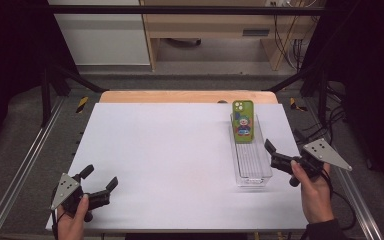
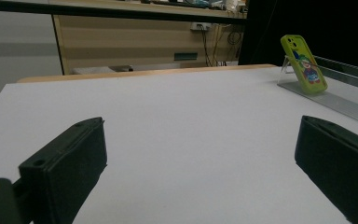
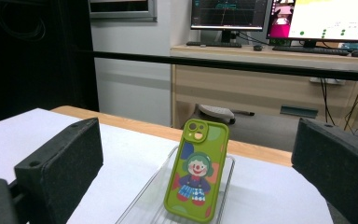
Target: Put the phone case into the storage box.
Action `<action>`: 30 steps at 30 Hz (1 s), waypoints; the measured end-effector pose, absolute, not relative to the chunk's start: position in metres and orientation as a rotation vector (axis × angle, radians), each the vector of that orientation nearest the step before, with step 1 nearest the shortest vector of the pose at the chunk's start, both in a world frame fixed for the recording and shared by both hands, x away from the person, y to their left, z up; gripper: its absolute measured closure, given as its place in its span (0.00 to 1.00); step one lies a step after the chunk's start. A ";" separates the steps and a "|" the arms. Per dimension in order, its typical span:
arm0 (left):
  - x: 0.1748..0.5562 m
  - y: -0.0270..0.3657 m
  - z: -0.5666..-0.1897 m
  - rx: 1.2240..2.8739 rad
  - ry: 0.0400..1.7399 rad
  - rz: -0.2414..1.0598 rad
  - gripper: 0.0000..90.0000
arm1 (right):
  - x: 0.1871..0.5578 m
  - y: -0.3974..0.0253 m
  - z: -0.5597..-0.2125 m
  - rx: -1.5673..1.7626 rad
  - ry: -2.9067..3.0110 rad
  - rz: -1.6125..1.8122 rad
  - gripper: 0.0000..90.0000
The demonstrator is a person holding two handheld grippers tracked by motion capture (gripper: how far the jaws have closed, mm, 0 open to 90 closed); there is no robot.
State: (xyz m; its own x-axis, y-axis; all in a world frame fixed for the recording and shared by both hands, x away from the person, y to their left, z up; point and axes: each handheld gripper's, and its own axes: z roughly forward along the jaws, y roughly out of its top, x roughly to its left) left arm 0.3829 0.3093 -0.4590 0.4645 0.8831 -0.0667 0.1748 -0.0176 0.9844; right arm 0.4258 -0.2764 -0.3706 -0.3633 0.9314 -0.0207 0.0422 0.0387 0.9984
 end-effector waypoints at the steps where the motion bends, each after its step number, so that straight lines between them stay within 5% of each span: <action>1: 0.383 0.310 -0.459 1.507 0.969 0.736 0.02 | 0.424 -0.277 -0.372 1.025 1.532 1.428 0.03; 30: 0.382 0.308 -0.458 1.522 0.923 0.733 0.02 | 0.389 -0.273 -0.414 1.030 1.578 1.472 0.03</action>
State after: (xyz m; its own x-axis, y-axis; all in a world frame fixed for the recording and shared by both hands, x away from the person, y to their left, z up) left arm 0.3817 0.3076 -0.4580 0.4953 0.8676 -0.0437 0.1533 -0.0377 0.9875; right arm 0.3888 -0.2727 -0.4135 -0.4098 0.9121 0.0092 0.0727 0.0226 0.9971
